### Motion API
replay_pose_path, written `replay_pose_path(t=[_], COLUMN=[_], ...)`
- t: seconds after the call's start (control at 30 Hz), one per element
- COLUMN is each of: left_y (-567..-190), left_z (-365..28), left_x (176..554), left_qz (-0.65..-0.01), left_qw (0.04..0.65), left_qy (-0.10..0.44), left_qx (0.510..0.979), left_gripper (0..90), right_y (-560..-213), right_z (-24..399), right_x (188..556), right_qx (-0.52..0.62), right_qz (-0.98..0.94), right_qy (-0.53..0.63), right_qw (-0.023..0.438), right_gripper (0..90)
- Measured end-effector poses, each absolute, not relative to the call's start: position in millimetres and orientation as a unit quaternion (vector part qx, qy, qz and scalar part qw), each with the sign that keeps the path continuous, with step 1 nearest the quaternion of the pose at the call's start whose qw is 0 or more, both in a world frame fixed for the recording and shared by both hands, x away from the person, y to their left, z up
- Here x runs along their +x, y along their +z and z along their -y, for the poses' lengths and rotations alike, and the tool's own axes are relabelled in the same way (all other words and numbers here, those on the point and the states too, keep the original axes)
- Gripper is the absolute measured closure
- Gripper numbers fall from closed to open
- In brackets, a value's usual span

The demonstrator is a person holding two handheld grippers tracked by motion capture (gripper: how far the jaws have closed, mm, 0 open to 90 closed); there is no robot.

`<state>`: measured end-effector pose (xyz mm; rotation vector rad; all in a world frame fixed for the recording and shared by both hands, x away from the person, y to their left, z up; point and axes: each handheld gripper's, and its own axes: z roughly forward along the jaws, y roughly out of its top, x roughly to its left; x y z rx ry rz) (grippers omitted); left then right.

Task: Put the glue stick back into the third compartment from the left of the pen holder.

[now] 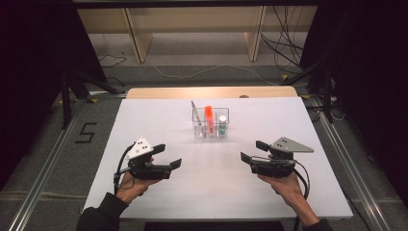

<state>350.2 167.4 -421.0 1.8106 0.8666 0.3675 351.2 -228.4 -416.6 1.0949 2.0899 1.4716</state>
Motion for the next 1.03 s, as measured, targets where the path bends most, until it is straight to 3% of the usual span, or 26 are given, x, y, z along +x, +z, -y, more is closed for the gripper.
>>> replay_pose_path(t=[0.47,1.03], left_y=[-421.8,-423.1], left_z=[-167.3,-168.1], left_x=[346.3,344.6], left_qz=[-0.354,-0.347], left_qw=[0.525,0.526], left_qy=[0.148,0.155], left_qx=[0.76,0.761], left_gripper=[15.6,15.2], right_y=[-427.7,-430.7], right_z=[239.8,238.6], right_x=[328.5,326.0], right_qx=[0.388,0.379], right_qz=[-0.734,-0.741], right_qy=[0.529,0.524], right_qw=[0.177,0.181], right_gripper=[25.7,25.4])
